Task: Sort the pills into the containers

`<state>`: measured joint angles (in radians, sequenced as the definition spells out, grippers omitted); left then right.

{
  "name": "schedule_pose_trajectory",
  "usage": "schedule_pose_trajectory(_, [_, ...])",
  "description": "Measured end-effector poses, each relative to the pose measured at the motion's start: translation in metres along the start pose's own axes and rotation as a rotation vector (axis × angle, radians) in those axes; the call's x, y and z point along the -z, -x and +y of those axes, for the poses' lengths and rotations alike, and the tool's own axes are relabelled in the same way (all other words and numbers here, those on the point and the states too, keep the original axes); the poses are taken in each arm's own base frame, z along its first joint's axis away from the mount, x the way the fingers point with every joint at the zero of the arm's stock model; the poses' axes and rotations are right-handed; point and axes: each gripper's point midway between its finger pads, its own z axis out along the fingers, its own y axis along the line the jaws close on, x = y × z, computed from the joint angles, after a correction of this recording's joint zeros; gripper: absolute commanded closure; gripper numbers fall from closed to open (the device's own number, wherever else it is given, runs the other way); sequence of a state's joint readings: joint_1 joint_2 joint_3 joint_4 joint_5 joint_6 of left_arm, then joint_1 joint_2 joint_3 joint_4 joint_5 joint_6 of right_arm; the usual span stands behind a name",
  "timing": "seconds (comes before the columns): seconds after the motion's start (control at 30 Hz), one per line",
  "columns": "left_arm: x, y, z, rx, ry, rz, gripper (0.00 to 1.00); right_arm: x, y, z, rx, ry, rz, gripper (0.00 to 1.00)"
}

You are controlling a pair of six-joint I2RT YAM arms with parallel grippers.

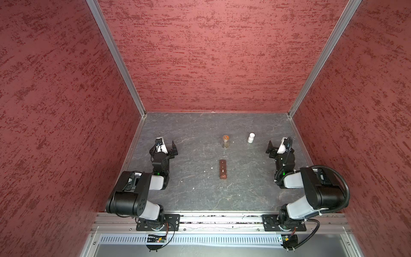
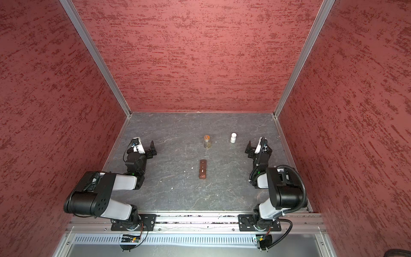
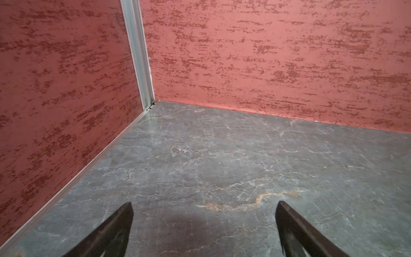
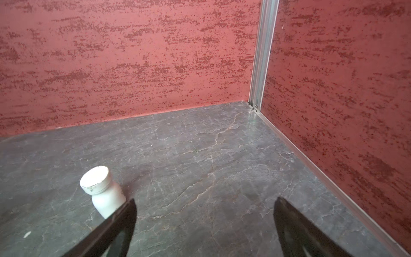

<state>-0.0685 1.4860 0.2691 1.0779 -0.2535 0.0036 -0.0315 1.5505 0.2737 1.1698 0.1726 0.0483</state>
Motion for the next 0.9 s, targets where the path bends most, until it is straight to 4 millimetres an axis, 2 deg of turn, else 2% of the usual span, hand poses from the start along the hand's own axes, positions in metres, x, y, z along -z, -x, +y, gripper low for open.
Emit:
schedule_pose_trajectory(0.13, [-0.014, -0.014, 0.002, -0.014, -0.006, 0.063, 0.01, 0.003, -0.003, -0.002, -0.007, -0.007, 0.003, 0.01])
schedule_pose_trajectory(0.27, [-0.021, -0.012, 0.004, -0.007, -0.018, 0.081, 0.01, 0.005, -0.007, 0.003, 0.004, 0.025, 0.015, 0.01])
schedule_pose_trajectory(0.47, [-0.021, -0.017, 0.002, -0.003, -0.033, 0.105, 0.01, 0.004, -0.009, 0.013, 0.018, 0.082, 0.028, 0.01])
schedule_pose_trajectory(0.9, [-0.021, -0.019, 0.002, -0.004, -0.033, 0.113, 0.00, 0.005, -0.011, 0.016, 0.025, 0.099, 0.036, 0.01])
